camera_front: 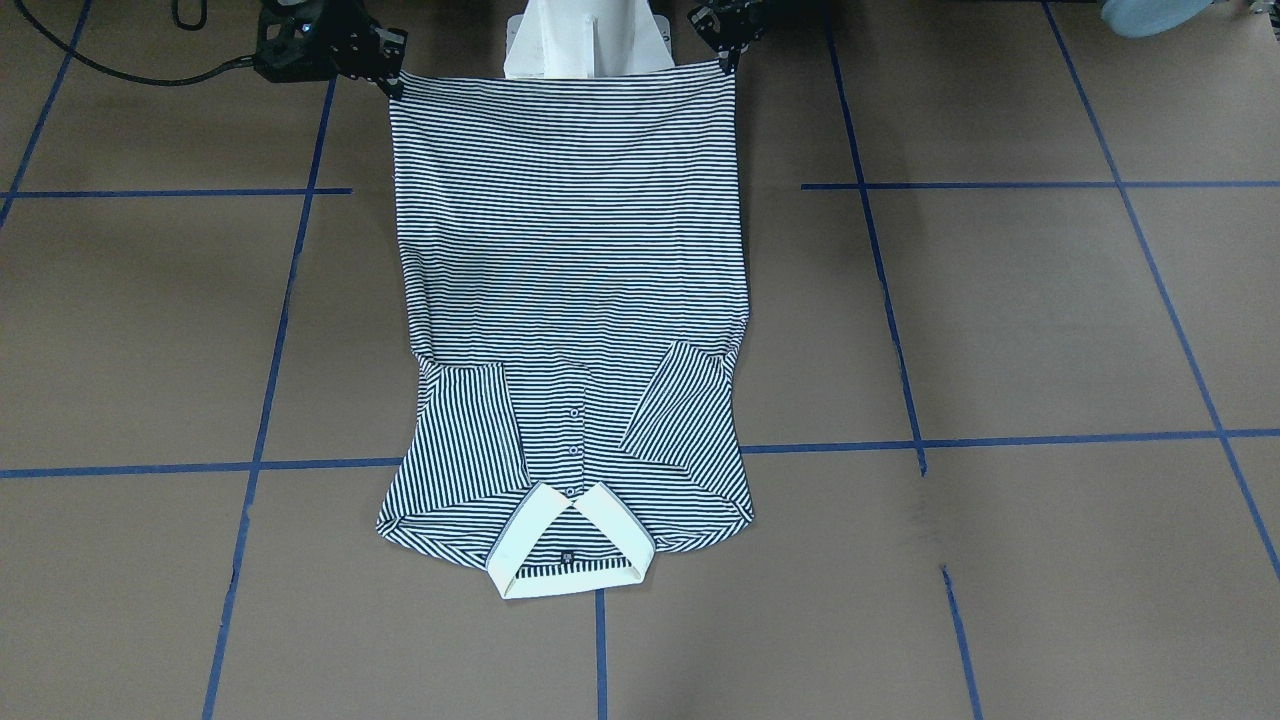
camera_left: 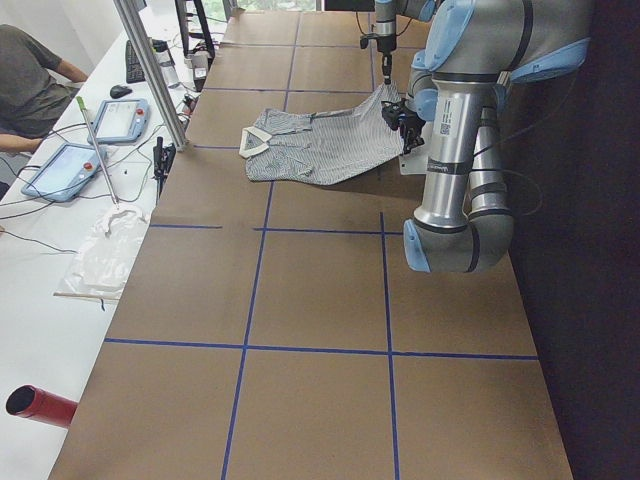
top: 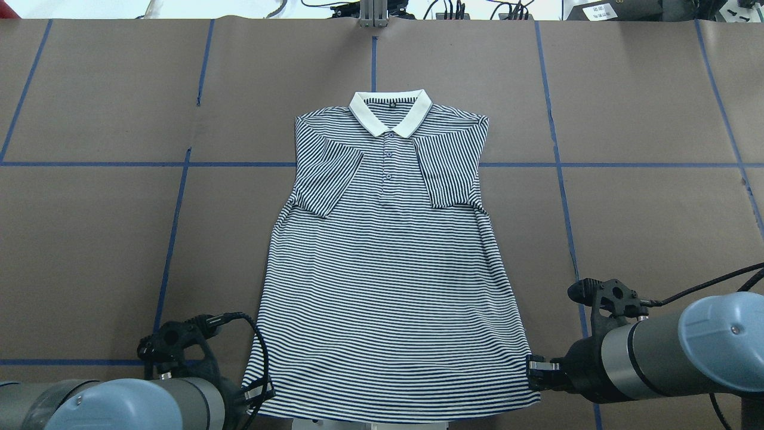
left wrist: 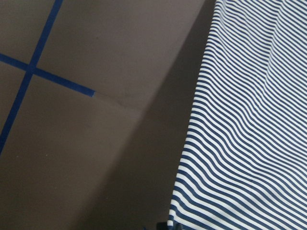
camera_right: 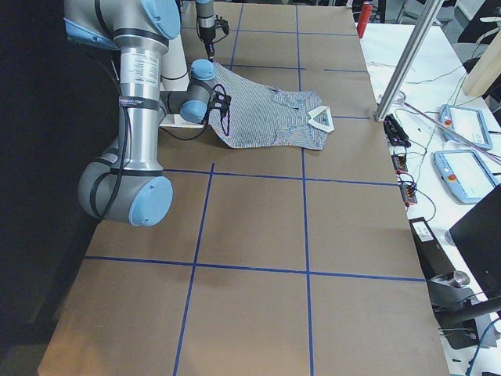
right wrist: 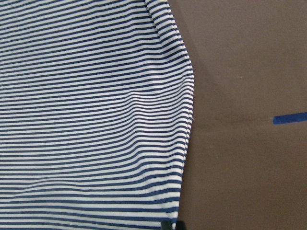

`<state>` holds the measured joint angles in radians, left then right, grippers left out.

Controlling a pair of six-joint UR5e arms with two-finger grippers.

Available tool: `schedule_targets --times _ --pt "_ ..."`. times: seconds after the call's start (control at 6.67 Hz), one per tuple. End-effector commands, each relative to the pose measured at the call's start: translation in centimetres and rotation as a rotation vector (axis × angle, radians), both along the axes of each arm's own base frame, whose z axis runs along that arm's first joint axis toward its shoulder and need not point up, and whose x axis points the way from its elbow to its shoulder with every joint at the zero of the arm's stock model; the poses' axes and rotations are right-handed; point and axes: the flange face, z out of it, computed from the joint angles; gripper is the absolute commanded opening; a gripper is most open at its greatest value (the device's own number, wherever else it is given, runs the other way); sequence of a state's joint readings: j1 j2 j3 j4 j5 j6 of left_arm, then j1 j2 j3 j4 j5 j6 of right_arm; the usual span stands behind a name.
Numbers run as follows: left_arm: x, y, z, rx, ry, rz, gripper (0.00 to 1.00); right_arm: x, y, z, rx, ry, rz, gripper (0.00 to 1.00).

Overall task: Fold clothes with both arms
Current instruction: 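Lift the hem with both grippers and fold it toward the collar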

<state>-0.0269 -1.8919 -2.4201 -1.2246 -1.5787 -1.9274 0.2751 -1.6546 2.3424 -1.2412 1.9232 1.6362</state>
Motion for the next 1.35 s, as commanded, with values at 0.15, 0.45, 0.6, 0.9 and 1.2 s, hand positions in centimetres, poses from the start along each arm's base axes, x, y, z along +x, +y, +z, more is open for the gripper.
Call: schedule_targets --times 0.15,0.45,0.6,0.9,1.2 --pt "-0.4 -7.2 -0.8 0.116 0.008 -0.058 0.00 -0.8 -7.7 -0.9 0.097 -0.027 0.104 0.00" --pt "-1.4 -15.5 1.9 0.217 -0.092 -0.111 0.00 0.3 -14.7 1.3 0.253 0.029 0.141 0.00" --pt "1.0 -17.8 3.4 0.234 -0.052 -0.135 0.00 -0.4 -18.6 1.9 0.248 0.051 0.188 0.00" --pt "2.3 -24.9 5.8 0.209 -0.013 -0.196 0.00 -0.9 -23.3 1.6 0.229 0.062 0.235 0.00" --pt "1.5 -33.2 5.1 0.247 -0.008 -0.278 0.00 -2.1 -29.1 0.7 0.203 0.075 0.279 0.00"
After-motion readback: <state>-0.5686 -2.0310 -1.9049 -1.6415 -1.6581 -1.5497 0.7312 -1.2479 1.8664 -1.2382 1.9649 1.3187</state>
